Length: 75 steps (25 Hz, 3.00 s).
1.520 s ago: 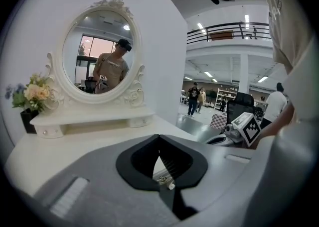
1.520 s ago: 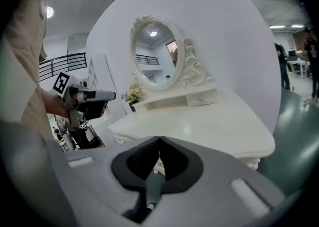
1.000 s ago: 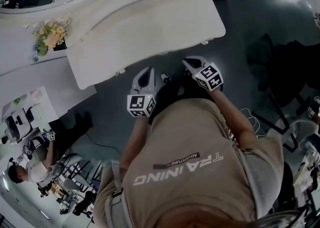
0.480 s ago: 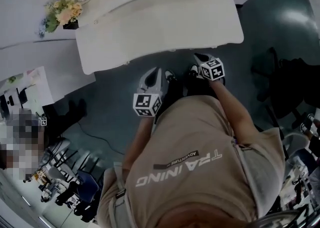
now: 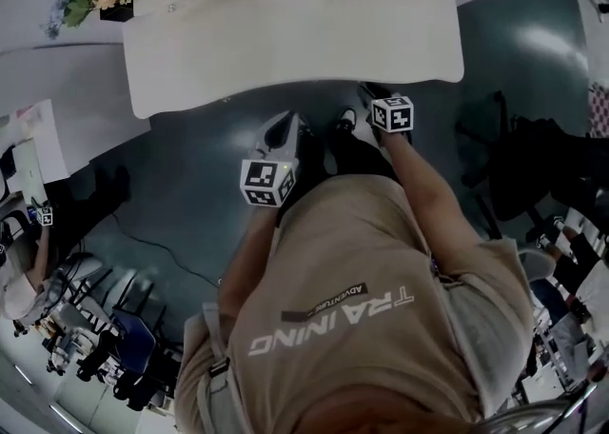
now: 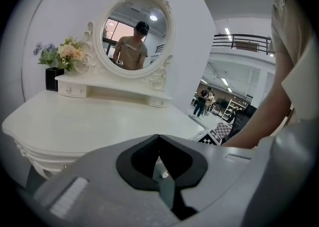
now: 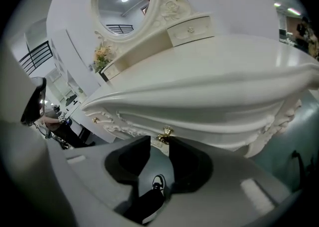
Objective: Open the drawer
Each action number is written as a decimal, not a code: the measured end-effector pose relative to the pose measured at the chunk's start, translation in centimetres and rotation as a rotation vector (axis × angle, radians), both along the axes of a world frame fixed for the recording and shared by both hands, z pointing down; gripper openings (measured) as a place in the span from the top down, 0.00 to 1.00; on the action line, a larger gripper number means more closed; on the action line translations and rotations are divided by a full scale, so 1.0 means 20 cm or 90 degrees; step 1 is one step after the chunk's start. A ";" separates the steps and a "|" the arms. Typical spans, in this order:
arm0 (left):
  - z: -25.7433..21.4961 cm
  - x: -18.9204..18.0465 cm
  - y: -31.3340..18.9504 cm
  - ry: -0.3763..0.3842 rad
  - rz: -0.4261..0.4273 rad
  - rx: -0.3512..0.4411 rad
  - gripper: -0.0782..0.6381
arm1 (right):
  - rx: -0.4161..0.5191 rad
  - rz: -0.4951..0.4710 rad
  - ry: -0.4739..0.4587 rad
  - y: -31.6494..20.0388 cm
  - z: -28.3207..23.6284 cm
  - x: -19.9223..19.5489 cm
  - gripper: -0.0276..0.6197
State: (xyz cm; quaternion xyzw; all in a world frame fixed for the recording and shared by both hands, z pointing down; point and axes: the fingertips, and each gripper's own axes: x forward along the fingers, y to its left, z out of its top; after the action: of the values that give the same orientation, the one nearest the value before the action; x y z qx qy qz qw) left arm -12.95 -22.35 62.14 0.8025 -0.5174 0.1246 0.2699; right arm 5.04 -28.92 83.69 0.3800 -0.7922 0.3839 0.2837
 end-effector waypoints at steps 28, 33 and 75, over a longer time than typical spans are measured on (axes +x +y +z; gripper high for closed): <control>0.14 0.07 0.14 -0.008 0.035 -0.034 0.89 | -0.040 0.088 0.048 -0.08 0.14 -0.02 0.76; 0.09 0.07 0.13 -0.026 0.032 -0.030 0.89 | -0.059 0.057 0.035 -0.03 0.13 -0.01 0.76; 0.05 0.09 0.64 -0.005 0.157 -0.018 0.89 | -0.067 0.064 0.057 0.86 0.11 0.13 0.76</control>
State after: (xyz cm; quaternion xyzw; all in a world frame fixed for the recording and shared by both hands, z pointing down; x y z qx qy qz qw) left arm -11.22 -9.53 63.07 0.8554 -0.4143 0.1676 0.2620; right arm 7.62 -11.63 85.83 0.4206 -0.7375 0.4215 0.3187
